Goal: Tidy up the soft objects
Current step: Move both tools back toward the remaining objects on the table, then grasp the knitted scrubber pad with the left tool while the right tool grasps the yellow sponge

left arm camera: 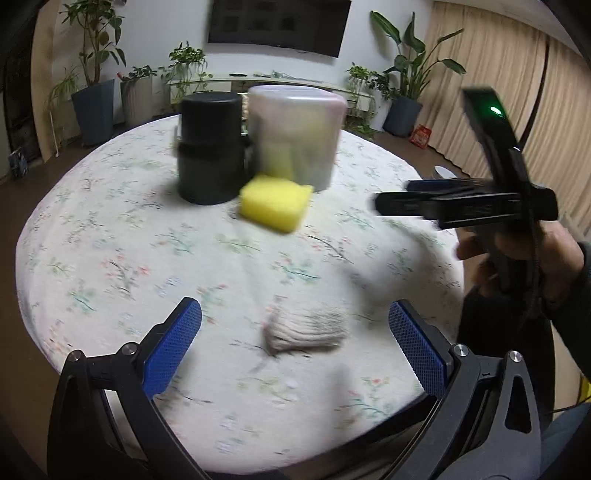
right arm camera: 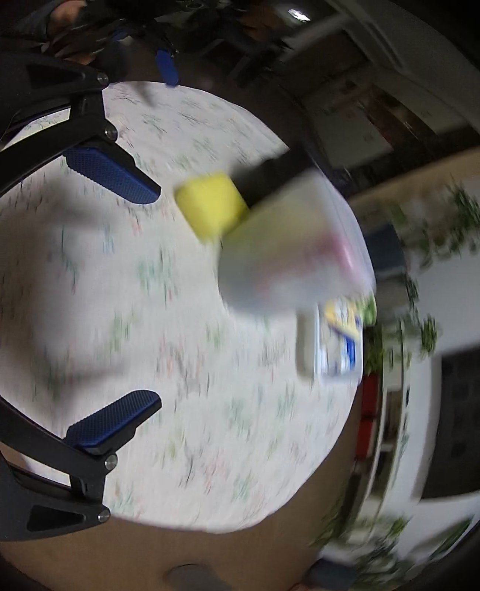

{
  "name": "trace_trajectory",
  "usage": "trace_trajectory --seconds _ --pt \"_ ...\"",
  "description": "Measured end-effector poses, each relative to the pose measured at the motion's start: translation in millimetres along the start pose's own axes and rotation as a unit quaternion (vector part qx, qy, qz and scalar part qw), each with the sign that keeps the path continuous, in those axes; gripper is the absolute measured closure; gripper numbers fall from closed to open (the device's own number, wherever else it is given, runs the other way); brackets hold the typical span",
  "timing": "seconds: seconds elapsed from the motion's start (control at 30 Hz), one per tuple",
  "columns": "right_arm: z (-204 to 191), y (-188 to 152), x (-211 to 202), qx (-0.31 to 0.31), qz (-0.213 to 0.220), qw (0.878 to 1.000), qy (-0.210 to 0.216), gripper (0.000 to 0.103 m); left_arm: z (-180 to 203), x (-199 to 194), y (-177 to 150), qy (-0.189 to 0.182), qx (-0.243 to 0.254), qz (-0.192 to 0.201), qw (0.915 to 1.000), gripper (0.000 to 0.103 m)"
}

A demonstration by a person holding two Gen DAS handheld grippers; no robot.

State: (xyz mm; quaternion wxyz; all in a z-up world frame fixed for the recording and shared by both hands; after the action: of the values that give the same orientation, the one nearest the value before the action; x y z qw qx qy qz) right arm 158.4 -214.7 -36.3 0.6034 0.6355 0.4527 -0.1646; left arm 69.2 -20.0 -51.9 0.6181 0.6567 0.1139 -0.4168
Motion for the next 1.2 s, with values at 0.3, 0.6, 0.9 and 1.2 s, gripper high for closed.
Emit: trace_trajectory --seconds 0.3,0.6,0.9,1.2 --pt "-45 2 40 -0.008 -0.009 0.999 0.03 0.0 4 17 -3 0.009 -0.016 0.0 0.9998 0.0" --pt "-66 14 70 -0.012 -0.009 0.999 0.03 0.0 2 29 -8 0.03 -0.014 -0.013 0.9994 0.0" --pt "-75 15 95 -0.02 -0.025 0.999 0.002 0.0 -9 36 -12 0.052 -0.033 -0.028 0.9977 0.0" --pt "-81 18 106 -0.034 -0.027 0.999 -0.021 0.0 -11 37 -11 0.052 -0.034 -0.021 0.9979 0.0"
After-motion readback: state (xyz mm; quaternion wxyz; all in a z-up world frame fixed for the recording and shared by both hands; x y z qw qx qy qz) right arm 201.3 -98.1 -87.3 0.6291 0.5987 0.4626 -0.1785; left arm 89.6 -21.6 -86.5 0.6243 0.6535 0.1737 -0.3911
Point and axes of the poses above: each gripper's, at about its wrist camera, not at the fingertips, and x roughly the way its jaws point, z to its right, y to its top, the point moved 4 cm from there along x, roughly the way its jaws point, and after that the axes turned 5 degrees about x, right-handed, at the moved point
